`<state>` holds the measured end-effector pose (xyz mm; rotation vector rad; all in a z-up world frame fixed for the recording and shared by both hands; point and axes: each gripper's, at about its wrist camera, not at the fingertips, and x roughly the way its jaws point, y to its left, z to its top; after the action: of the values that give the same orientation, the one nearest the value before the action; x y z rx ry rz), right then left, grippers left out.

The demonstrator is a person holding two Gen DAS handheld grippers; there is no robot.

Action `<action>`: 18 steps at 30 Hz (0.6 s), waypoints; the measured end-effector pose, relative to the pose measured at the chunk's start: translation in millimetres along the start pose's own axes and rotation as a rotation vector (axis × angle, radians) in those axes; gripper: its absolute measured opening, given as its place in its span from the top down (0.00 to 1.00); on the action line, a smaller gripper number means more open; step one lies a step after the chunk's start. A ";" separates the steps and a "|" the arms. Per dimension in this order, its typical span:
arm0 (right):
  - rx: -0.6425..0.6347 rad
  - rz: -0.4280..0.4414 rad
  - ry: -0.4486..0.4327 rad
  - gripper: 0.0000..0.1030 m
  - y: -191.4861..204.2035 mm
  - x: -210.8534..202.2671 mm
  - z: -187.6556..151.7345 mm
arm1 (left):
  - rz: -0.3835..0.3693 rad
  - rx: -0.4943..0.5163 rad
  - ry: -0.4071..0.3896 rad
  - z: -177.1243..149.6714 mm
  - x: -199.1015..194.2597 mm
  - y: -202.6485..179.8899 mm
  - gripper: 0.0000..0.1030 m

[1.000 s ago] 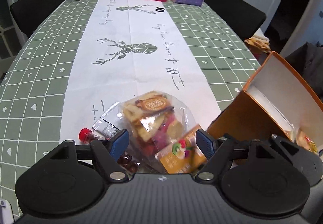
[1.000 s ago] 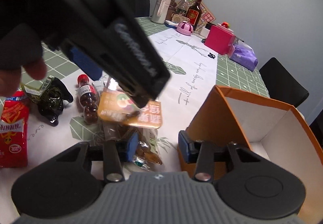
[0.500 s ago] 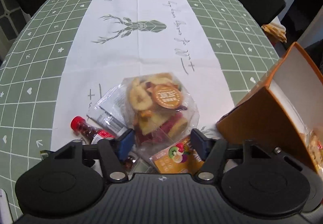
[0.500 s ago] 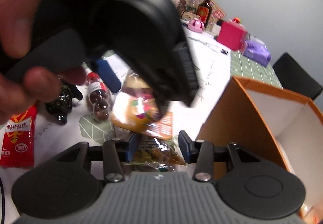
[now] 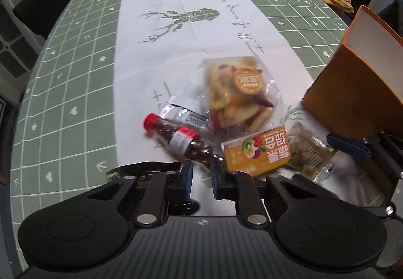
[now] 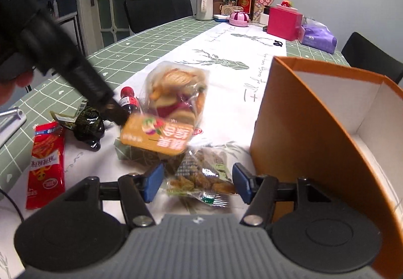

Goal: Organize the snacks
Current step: 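Grasp the dried fruit chips bag with the left tool while the right tool grasps the small clear cookie bag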

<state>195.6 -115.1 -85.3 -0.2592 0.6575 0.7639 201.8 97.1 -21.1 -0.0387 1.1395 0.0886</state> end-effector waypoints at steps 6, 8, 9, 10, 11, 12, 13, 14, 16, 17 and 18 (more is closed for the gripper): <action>0.020 -0.017 -0.016 0.43 4.5 -4.3 0.4 | -0.117 -0.085 -0.111 -3.0 -16.7 5.3 0.24; 0.020 -0.022 -0.025 0.43 4.4 -8.9 0.5 | -0.101 -0.047 -0.155 -2.0 -19.6 -5.1 0.21; 0.017 -0.027 -0.029 0.42 5.3 -10.0 0.3 | -0.084 -0.026 -0.171 -1.1 -19.2 -11.3 0.19; 0.013 -0.032 -0.034 0.41 5.5 -11.1 -0.7 | -0.064 -0.011 -0.189 -0.5 -17.7 -17.4 0.15; 0.009 -0.037 -0.037 0.41 6.7 -12.0 -1.8 | -0.048 0.006 -0.206 -0.1 -15.5 -22.8 0.14; 0.005 -0.044 -0.039 0.39 8.0 -12.1 -2.9 | -0.031 0.022 -0.222 0.9 -12.7 -28.3 0.14; 0.001 -0.052 -0.041 0.38 9.2 -11.7 -4.2 | -0.013 0.033 -0.238 0.9 -9.3 -32.6 0.14; -0.001 -0.060 -0.045 0.36 10.9 -11.7 -5.8 | -0.002 0.035 -0.251 1.2 -6.1 -35.8 0.14; -0.003 -0.087 -0.060 0.31 16.0 -12.0 -10.2 | -0.004 0.029 -0.271 1.4 -0.4 -40.5 0.14; -0.001 -0.104 -0.072 0.29 18.8 -12.4 -13.0 | 0.000 0.029 -0.277 1.8 2.5 -42.5 0.13; 0.002 -0.120 -0.083 0.26 21.2 -12.4 -15.5 | 0.010 0.029 -0.281 2.3 5.5 -44.4 0.13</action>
<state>166.8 -113.9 -89.1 -0.2612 0.5590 0.6558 210.2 53.2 -25.7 0.0055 0.8601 0.0831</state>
